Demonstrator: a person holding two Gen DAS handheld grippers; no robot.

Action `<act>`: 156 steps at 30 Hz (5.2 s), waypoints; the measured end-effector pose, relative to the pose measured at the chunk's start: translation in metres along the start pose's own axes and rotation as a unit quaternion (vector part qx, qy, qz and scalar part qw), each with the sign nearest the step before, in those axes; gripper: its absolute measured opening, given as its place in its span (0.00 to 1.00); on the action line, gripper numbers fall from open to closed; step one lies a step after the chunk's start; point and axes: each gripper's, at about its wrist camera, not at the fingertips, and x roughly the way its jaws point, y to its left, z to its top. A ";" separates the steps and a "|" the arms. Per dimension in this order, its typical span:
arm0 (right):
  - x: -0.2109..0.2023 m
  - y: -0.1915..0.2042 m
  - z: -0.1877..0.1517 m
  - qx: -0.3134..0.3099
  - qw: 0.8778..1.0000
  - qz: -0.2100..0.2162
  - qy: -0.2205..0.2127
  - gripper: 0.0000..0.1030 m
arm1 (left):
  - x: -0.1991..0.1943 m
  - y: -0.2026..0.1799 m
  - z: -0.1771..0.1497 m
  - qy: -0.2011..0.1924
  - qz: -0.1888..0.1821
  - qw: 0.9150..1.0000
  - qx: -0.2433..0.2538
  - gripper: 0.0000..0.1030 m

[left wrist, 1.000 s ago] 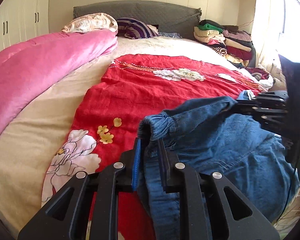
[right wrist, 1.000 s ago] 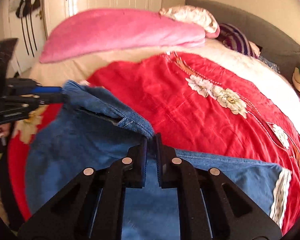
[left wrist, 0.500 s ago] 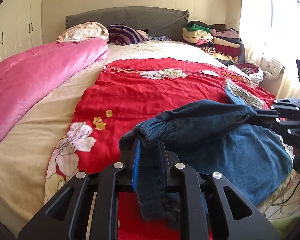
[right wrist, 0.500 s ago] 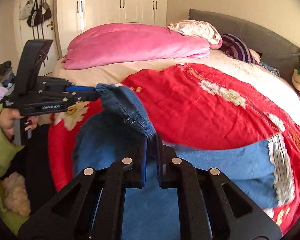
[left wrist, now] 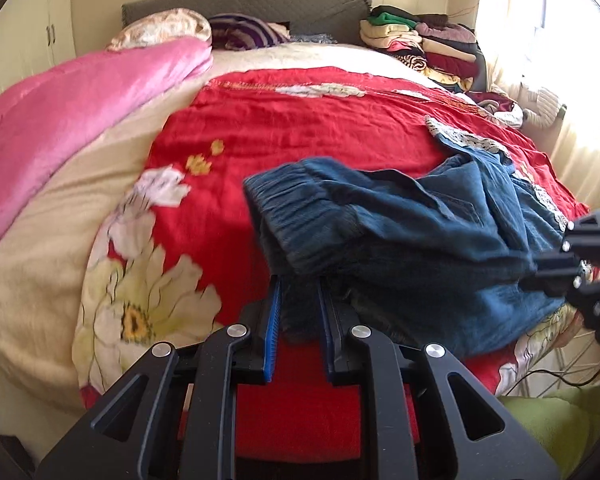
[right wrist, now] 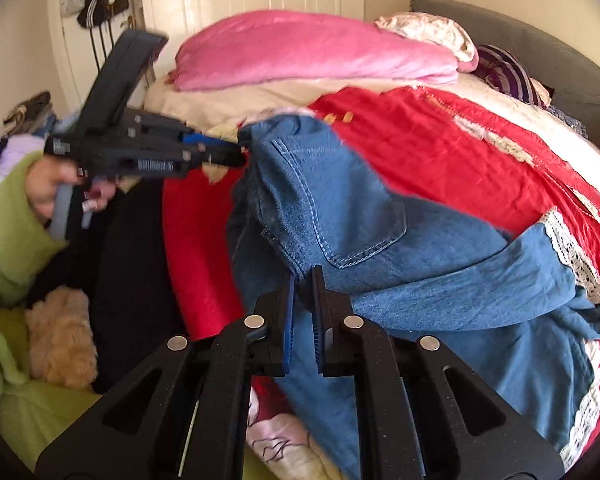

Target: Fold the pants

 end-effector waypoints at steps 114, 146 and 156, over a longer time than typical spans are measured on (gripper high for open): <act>-0.149 -0.143 -0.103 0.369 0.900 -0.230 -0.045 0.05 | 0.053 -0.162 0.013 0.005 -0.186 0.978 0.096 0.03; -0.175 -0.104 -0.137 0.366 0.893 -0.262 -0.002 0.34 | 0.031 -0.170 -0.028 0.028 -0.145 0.971 0.188 0.10; -0.091 -0.079 -0.100 0.241 0.952 -0.185 0.039 0.44 | -0.021 -0.095 -0.004 -0.030 -0.054 0.995 0.073 0.67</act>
